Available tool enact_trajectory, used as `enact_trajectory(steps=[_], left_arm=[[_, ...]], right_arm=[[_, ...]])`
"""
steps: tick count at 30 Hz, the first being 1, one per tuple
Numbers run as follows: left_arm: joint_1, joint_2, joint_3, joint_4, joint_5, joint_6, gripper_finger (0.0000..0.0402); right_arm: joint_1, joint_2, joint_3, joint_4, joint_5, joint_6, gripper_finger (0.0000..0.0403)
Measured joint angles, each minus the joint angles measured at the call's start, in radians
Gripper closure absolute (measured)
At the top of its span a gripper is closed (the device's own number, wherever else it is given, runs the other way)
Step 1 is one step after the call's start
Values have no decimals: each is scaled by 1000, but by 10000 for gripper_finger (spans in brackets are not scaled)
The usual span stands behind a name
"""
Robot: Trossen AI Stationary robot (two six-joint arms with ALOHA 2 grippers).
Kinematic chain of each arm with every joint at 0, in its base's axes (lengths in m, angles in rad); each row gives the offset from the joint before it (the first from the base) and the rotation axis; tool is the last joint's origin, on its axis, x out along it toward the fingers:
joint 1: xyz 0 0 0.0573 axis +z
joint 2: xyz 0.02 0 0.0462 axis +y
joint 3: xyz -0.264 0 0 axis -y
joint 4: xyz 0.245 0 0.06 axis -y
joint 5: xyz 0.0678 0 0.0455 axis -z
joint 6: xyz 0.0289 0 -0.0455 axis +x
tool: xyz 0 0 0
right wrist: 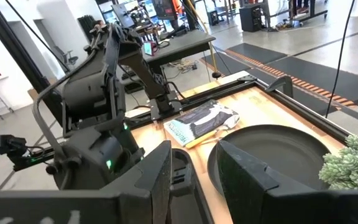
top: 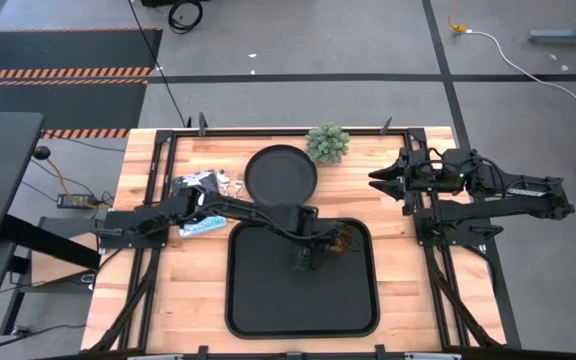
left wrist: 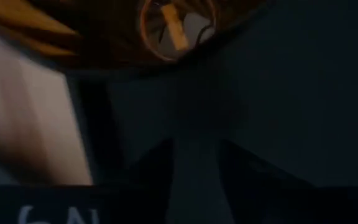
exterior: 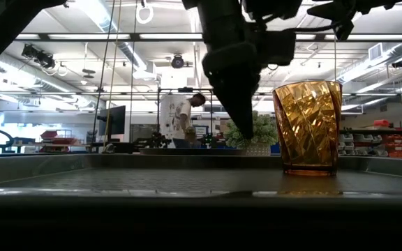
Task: Pick and place plate/cup/fork/spoon on tray
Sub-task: Put the yellow cup on the black serving tray
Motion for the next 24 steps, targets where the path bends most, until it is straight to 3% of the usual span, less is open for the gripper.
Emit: enact_trajectory(steps=[8, 12, 19, 24], left_arm=[[-11, -54, -1, -59, -8, 3, 293], [-21, -74, -91, -36, -8, 7, 294], [-24, -254, -447, 317, -8, -63, 295], [-24, -313, -557, 531, -7, -90, 295]], right_arm=[[0, 0, 0, 2, 4, 12, 268], [0, 0, 0, 3, 5, 16, 268], [0, 0, 0, 13, 8, 16, 268], [0, 2, 0, 26, 8, 16, 268]])
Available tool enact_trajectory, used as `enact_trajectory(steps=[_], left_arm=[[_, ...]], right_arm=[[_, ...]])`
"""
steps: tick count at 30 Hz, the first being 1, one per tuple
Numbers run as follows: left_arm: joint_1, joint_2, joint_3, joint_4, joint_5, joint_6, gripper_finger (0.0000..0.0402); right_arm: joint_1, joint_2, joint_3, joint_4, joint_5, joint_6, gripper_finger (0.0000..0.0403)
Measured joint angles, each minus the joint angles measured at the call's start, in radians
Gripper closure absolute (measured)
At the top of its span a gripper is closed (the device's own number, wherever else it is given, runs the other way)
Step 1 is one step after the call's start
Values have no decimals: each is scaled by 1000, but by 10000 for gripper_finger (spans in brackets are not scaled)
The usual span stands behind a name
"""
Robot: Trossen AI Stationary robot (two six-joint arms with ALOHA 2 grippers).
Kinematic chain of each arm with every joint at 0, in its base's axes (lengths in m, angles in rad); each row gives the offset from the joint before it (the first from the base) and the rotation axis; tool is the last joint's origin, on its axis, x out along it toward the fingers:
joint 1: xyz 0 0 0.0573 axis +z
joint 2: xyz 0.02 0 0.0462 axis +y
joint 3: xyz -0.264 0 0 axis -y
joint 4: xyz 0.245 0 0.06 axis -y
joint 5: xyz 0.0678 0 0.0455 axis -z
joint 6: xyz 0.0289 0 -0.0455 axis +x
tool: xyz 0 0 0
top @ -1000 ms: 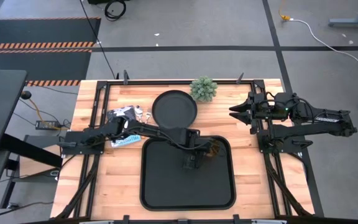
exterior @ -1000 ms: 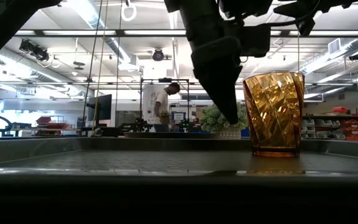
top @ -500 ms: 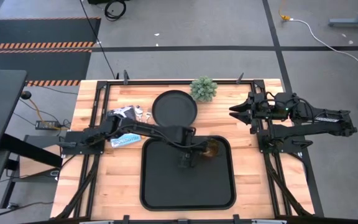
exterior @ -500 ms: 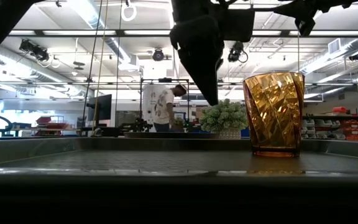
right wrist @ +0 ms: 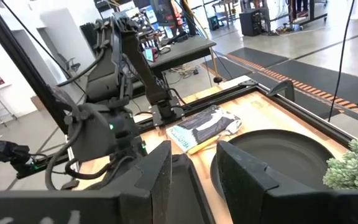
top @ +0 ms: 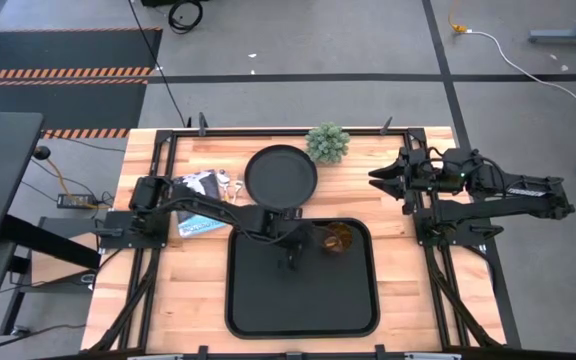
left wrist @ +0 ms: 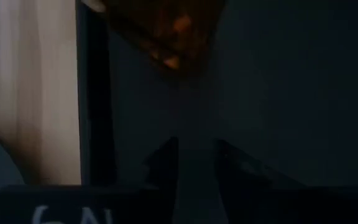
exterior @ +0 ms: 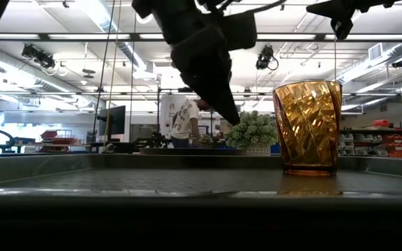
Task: Pick and place plate/cup/fork/spoon on tray
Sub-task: Put the yellow cup on the black serving tray
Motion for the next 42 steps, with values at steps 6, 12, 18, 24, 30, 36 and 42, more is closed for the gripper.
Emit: enact_trajectory(steps=[6, 12, 18, 24, 30, 36, 42], left_arm=[[-1, 0, -71, 204, 36, -48, 294], [0, 4, -120, 357, 36, -91, 294], [1, 59, -124, 429, 37, -117, 294], [6, 100, -124, 502, 37, -144, 294], [22, 110, -124, 536, 33, -158, 294], [30, 158, -120, 596, 33, -181, 294], [30, 193, -120, 689, 33, -181, 294]], right_arm=[[0, 5, 0, -4, 0, 0, 268], [0, 5, 0, 0, 0, -5, 268], [0, 5, 0, 7, 0, -7, 268], [0, 5, 0, 8, 0, -16, 268], [0, 5, 0, 19, 0, -23, 268], [0, 5, 0, 22, -1, -26, 268], [0, 5, 0, 23, -1, -27, 268]])
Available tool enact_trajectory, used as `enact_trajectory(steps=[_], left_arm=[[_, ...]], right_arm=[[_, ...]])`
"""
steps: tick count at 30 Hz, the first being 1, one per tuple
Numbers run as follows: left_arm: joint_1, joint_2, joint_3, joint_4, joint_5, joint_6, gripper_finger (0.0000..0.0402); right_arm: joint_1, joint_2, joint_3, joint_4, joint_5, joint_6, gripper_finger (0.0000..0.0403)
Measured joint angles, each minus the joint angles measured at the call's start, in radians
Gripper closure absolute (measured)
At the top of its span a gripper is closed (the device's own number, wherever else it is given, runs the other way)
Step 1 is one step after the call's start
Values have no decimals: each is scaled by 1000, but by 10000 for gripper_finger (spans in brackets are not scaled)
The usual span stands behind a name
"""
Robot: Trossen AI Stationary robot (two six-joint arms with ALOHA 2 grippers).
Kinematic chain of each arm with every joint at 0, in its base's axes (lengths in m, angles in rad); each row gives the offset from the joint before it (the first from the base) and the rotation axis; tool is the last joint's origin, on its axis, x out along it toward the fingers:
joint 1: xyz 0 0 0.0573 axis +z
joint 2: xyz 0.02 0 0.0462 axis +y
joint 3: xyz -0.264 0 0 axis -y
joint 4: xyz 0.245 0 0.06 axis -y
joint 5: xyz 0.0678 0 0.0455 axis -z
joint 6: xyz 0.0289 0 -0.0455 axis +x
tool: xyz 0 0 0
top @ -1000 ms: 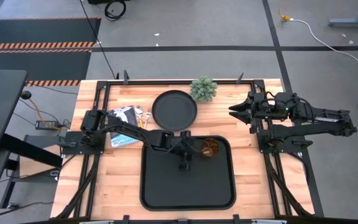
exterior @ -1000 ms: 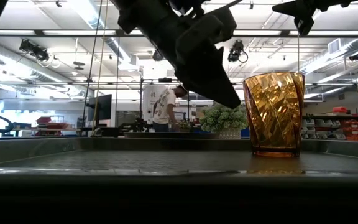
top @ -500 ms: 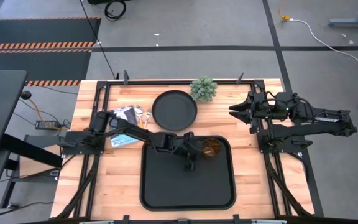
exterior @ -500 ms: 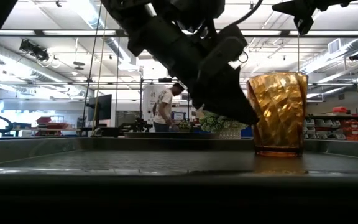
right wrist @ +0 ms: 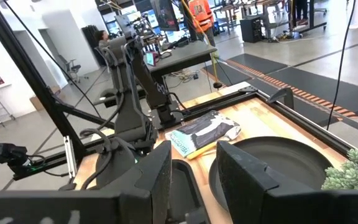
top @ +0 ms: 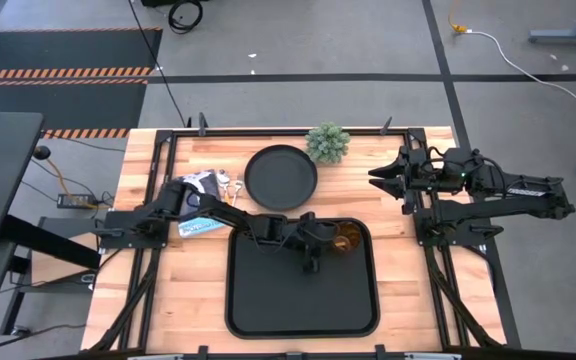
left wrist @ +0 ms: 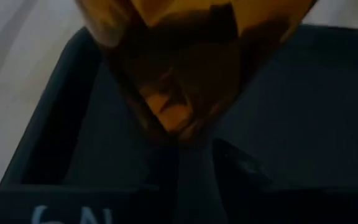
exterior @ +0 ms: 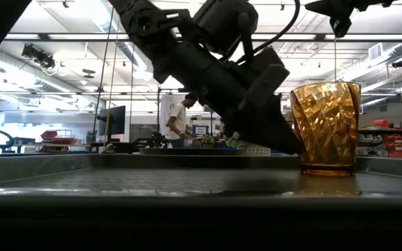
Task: Pick and place plate/cup/fork/spoon on tray
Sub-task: Put the yellow cup on the black serving tray, then put the black plate on the black serving tray
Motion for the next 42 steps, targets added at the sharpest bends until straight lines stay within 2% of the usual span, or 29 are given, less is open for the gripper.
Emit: enact_trajectory(steps=[5, 12, 19, 25, 32, 42], left_arm=[[2, 25, 2, 78, -4, 4, 294], [6, 28, 0, 99, 0, 10, 294], [10, -77, 1, -40, 21, 61, 306], [3, -191, 0, -237, -45, 136, 332], [-9, -350, -168, -254, -101, 153, 361], [5, -616, -411, -145, -133, 148, 374]], right_arm=[[0, 0, 0, 0, 0, 0, 268], [0, 0, 0, -1, -1, 0, 268], [0, 0, 0, 0, -4, -4, 268], [0, 0, 0, 1, -8, -11, 268], [23, 0, 0, 26, -10, -32, 268], [33, 70, 0, 180, -9, -78, 268]])
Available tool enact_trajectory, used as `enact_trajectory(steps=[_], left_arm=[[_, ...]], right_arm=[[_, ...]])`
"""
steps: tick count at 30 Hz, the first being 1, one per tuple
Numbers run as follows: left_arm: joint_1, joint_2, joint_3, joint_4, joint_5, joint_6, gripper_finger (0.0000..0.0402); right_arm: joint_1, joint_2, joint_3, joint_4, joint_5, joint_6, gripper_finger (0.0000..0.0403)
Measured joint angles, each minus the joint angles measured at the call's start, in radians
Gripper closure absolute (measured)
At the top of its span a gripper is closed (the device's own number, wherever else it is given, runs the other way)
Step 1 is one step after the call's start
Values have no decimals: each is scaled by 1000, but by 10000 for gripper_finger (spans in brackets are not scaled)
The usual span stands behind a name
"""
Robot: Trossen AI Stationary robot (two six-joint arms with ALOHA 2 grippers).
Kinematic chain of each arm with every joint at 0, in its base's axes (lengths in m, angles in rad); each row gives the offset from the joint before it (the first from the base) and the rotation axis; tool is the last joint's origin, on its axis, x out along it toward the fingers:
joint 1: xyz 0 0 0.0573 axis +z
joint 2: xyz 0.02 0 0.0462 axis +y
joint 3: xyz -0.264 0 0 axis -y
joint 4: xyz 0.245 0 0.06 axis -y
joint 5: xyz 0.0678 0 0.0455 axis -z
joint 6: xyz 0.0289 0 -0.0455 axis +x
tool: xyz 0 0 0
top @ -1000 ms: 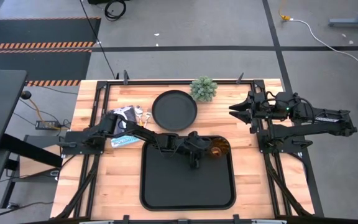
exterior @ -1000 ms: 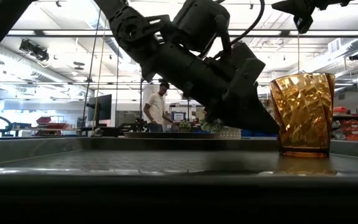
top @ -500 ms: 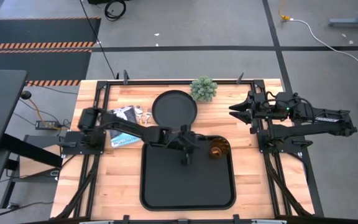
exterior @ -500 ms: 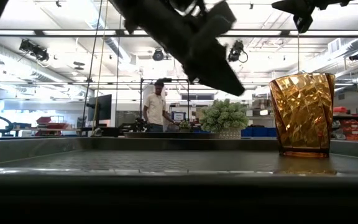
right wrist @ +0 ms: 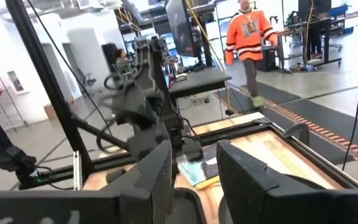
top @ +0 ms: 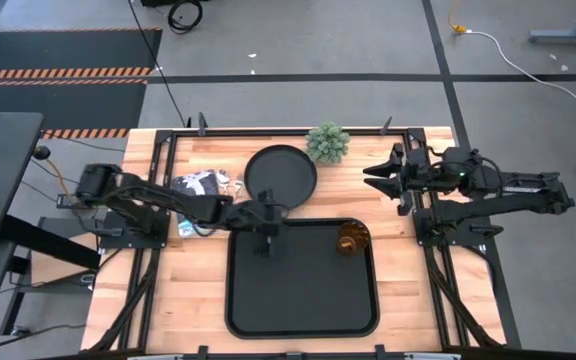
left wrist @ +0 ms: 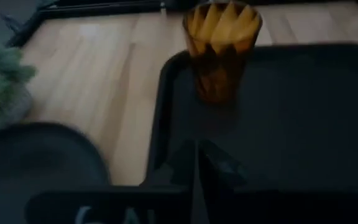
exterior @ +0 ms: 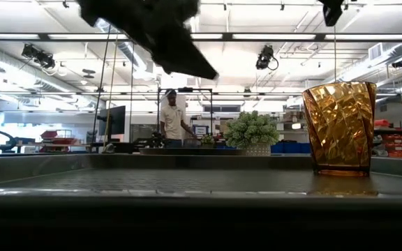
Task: Pick and place plate/cup/fork/spoon on tray
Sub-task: Put the black plate on the black serving tray
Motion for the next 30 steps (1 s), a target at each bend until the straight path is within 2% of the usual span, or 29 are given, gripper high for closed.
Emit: enact_trajectory(steps=[9, 13, 18, 30], left_arm=[[35, -191, -147, 92, -11, 141, 375], [48, -264, -234, 160, -7, 171, 375], [63, -348, -350, 234, 11, 133, 375], [74, -510, -480, 272, 24, 15, 375]], right_arm=[[3, 169, 0, 116, 6, -1, 268], [2, 266, -1, 215, 49, -3, 268], [-2, 372, -1, 350, 56, -19, 268], [13, 566, 2, 505, 61, 26, 268]])
